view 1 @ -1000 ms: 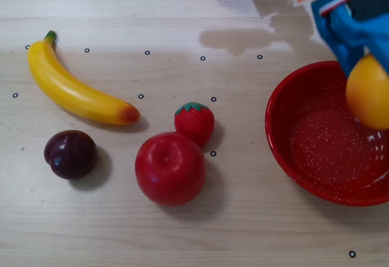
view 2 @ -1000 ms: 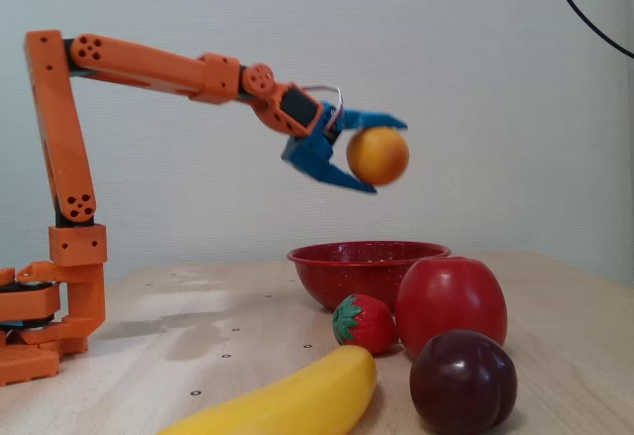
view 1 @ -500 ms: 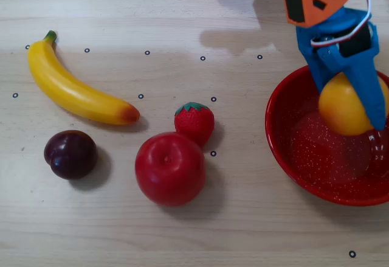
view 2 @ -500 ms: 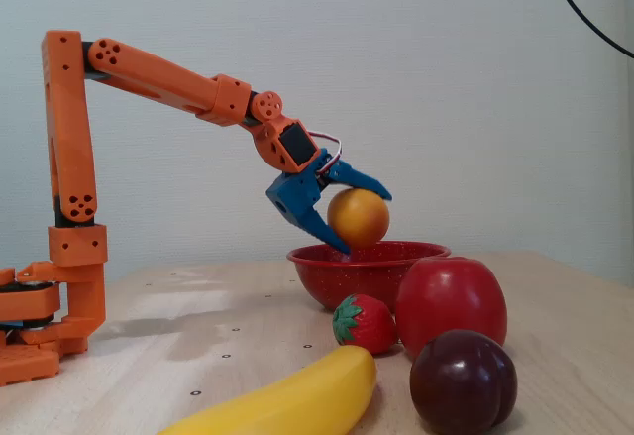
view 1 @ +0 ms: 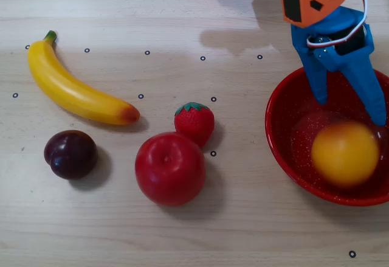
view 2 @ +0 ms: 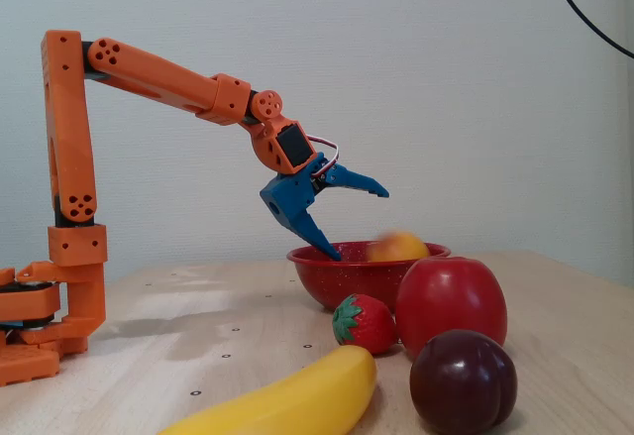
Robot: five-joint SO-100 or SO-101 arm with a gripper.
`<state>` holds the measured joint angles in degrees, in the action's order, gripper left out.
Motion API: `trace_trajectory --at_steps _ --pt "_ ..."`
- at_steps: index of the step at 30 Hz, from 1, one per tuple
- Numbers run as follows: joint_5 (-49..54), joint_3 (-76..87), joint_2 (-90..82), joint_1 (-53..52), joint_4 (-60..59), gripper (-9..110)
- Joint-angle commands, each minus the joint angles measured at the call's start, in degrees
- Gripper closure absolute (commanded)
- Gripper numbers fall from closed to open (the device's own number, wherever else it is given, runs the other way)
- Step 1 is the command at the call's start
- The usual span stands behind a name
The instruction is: Put the peach in the red bowl.
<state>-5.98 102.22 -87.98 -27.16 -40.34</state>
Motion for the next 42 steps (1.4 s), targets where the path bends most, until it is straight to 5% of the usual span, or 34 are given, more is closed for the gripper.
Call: trace_trajectory --at_steps 1,5,18,35,42 --pt "-0.97 -5.36 -1.85 -0.88 0.97 56" --pt "0.79 -7.03 -3.16 -0.79 1.23 61" --pt "8.7 -11.43 -16.17 4.75 -8.0 101" --pt "7.73 9.32 -43.33 21.18 -13.18 101" --pt "5.27 20.74 -55.46 26.46 -23.91 101"
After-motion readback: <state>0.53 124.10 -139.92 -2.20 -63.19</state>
